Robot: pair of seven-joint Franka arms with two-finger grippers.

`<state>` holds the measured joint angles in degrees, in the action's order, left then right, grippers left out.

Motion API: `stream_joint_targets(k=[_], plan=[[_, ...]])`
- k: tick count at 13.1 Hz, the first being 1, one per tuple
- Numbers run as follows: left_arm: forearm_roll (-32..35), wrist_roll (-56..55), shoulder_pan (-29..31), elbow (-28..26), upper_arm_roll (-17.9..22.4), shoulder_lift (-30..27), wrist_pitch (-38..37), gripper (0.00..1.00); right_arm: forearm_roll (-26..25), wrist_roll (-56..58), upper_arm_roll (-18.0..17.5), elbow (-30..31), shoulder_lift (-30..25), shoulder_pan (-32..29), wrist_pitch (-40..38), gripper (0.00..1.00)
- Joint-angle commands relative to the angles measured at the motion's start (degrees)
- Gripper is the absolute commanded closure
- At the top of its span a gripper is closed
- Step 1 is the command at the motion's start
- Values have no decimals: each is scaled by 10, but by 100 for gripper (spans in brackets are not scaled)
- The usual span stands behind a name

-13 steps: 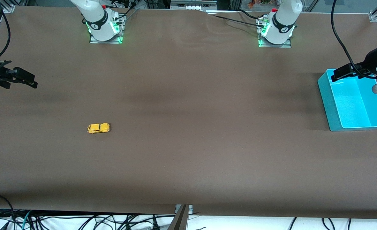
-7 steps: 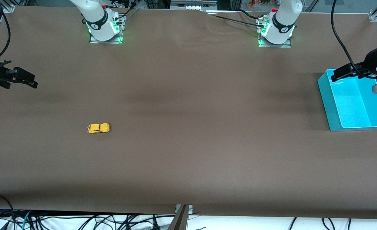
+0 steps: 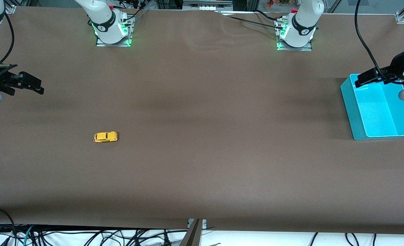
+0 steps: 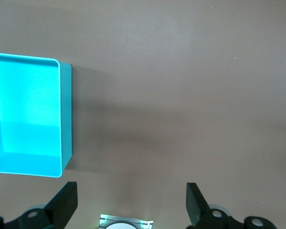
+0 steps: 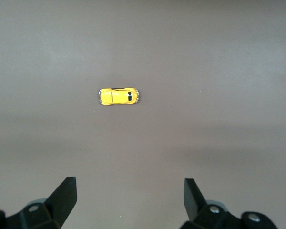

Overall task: Wind and store yellow beetle car
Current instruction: 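Reach the right gripper down over the yellow beetle car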

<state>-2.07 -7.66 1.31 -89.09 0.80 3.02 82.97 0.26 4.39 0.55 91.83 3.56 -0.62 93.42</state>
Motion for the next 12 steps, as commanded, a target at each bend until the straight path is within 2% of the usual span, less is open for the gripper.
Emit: stream_joint_targets(k=[1, 8, 12], plan=[[-9, 11, 5, 8, -3, 3, -8, 0, -4, -11, -3, -6, 6, 23, -9, 1], [-9, 11, 6, 6, -3, 4, -7, 0, -2, 2, -3, -5, 66, 74, -16, 1], [-9, 11, 6, 6, -3, 4, -7, 0, -16, 142, -2, -5, 115, 81, -17, 1]])
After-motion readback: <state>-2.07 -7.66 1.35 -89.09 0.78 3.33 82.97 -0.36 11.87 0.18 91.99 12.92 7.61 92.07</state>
